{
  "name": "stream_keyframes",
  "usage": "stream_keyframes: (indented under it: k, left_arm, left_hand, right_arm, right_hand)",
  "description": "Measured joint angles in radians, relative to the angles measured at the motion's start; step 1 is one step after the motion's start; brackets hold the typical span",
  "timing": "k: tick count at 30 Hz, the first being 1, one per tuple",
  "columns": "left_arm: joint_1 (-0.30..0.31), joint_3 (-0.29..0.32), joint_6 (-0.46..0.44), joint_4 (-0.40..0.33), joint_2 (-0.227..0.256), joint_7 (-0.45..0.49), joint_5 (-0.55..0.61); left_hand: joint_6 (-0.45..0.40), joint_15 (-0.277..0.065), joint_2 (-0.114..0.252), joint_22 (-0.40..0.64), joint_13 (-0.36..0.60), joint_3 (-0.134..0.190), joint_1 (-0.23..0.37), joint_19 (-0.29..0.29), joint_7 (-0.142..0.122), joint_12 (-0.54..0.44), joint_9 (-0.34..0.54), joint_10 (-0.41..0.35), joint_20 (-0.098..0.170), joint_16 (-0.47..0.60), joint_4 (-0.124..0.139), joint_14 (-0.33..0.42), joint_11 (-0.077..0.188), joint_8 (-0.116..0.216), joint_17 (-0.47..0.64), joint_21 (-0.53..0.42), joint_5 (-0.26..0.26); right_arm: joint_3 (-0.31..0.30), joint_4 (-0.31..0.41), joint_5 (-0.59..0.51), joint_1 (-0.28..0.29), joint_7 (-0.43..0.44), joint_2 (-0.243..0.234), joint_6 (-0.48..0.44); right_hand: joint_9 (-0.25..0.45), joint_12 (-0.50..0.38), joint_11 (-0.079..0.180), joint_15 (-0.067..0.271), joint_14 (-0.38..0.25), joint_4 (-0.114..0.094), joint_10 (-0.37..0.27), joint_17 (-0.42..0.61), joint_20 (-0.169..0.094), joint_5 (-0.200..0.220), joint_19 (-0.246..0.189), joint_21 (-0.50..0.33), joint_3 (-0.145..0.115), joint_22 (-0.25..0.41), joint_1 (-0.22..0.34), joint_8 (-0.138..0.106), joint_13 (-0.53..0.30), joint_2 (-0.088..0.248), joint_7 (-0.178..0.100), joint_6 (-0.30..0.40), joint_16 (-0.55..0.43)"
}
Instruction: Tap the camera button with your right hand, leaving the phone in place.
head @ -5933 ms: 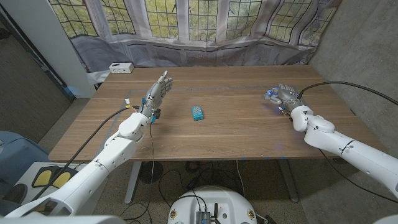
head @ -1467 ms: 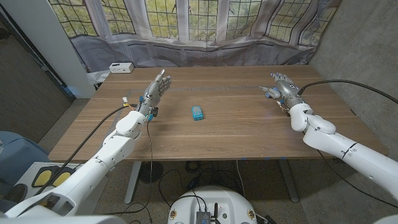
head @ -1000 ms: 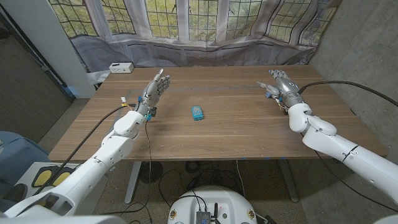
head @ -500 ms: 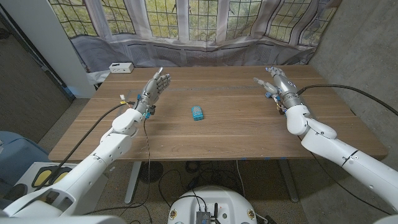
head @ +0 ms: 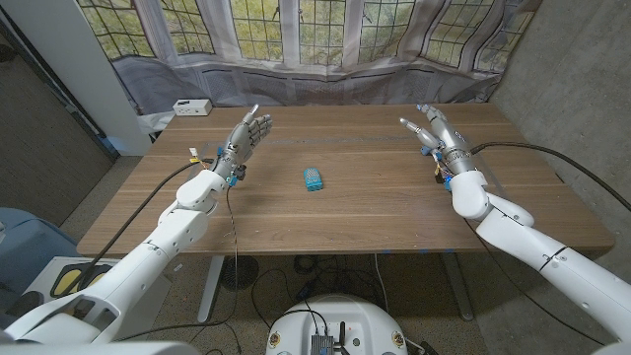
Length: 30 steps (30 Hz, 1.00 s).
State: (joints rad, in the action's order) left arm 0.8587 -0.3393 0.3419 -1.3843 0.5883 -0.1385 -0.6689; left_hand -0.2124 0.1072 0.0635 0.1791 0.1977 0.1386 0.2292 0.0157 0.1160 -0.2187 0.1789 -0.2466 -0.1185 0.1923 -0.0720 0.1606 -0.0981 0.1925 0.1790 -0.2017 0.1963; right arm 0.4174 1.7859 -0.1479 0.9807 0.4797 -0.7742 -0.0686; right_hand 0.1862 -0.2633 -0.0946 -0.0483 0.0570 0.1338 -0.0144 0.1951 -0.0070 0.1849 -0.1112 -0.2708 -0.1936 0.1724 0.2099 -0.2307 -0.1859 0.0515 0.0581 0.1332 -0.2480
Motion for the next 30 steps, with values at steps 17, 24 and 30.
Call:
stream_keyframes:
  k: [17, 24, 30]
  left_arm:
    - [0.015, 0.007, 0.016, -0.029, 0.011, -0.021, -0.004]
    - [0.021, 0.001, 0.008, -0.052, 0.019, -0.008, 0.011]
    - [0.022, -0.001, 0.005, -0.055, 0.020, -0.003, 0.016]
  left_hand:
    - [0.000, 0.000, 0.000, 0.000, 0.000, 0.000, 0.000, 0.000, 0.000, 0.000, 0.000, 0.000, 0.000, 0.000, 0.000, 0.000, 0.000, 0.000, 0.000, 0.000, -0.004]
    - [0.000, 0.000, 0.000, 0.000, 0.000, 0.000, 0.000, 0.000, 0.000, 0.000, 0.000, 0.000, 0.000, 0.000, 0.000, 0.000, 0.000, 0.000, 0.000, 0.000, -0.004]
    - [0.000, 0.000, 0.000, 0.000, 0.000, 0.000, 0.000, 0.000, 0.000, 0.000, 0.000, 0.000, 0.000, 0.000, 0.000, 0.000, 0.000, 0.000, 0.000, 0.000, -0.004]
  right_arm:
    - [-0.048, -0.096, 0.224, 0.013, -0.107, 0.078, 0.238]
    - [-0.058, -0.149, 0.300, 0.003, -0.161, 0.104, 0.333]
    - [-0.060, -0.205, 0.333, -0.010, -0.186, 0.136, 0.365]
  right_hand:
    - [0.000, 0.000, -0.002, 0.001, -0.024, 0.000, -0.023, 0.000, 0.002, 0.000, -0.027, 0.000, 0.000, -0.005, 0.004, 0.000, 0.000, -0.004, 0.006, 0.019, 0.000]
    - [0.000, 0.000, -0.005, -0.002, -0.027, 0.002, -0.034, 0.003, 0.002, 0.000, -0.034, 0.000, 0.002, -0.005, 0.004, 0.000, -0.003, -0.004, 0.006, 0.019, 0.000]
    - [0.000, 0.000, -0.002, -0.005, -0.030, 0.000, -0.038, 0.003, 0.007, 0.000, -0.039, 0.005, 0.009, -0.005, -0.001, 0.004, -0.003, -0.008, 0.006, 0.019, 0.000]
